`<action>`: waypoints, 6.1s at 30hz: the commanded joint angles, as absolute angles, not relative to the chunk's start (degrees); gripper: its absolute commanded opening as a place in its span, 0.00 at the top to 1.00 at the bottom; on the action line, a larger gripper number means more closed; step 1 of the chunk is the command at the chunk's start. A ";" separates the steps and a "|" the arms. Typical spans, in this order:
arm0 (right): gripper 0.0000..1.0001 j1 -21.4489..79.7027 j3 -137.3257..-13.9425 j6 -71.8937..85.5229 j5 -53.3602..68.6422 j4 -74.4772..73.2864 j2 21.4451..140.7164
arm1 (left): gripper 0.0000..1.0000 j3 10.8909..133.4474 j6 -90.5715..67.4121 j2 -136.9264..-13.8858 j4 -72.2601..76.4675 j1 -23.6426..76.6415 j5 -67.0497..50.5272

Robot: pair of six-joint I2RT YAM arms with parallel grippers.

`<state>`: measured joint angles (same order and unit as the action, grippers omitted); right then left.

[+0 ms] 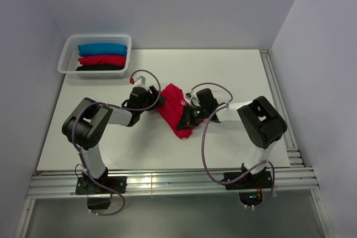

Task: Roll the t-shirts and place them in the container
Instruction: Roll the tshirt

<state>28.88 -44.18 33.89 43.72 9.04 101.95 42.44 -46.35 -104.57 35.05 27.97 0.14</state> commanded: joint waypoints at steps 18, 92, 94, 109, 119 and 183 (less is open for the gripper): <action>0.28 50.17 -53.43 15.75 -9.37 -10.90 80.24 | 0.34 45.17 -45.00 -106.17 27.43 28.39 -5.36; 0.52 65.30 -74.98 2.72 -64.26 -17.14 127.36 | 0.26 57.23 -36.39 -111.98 8.08 22.24 -26.19; 0.58 65.39 -74.45 2.81 -63.55 -16.44 125.78 | 0.23 55.91 -36.82 -110.57 10.53 22.15 -25.66; 1.00 64.60 -69.70 6.50 -51.00 -14.24 116.55 | 0.00 38.78 -45.70 -99.42 32.95 15.39 -29.97; 1.00 56.35 -65.04 10.72 -23.32 -12.57 107.14 | 0.00 33.84 -47.11 -95.80 39.11 13.62 -29.18; 0.37 31.63 -52.21 20.31 32.18 -3.25 97.04 | 0.88 40.52 -46.67 -107.40 37.18 22.06 -10.11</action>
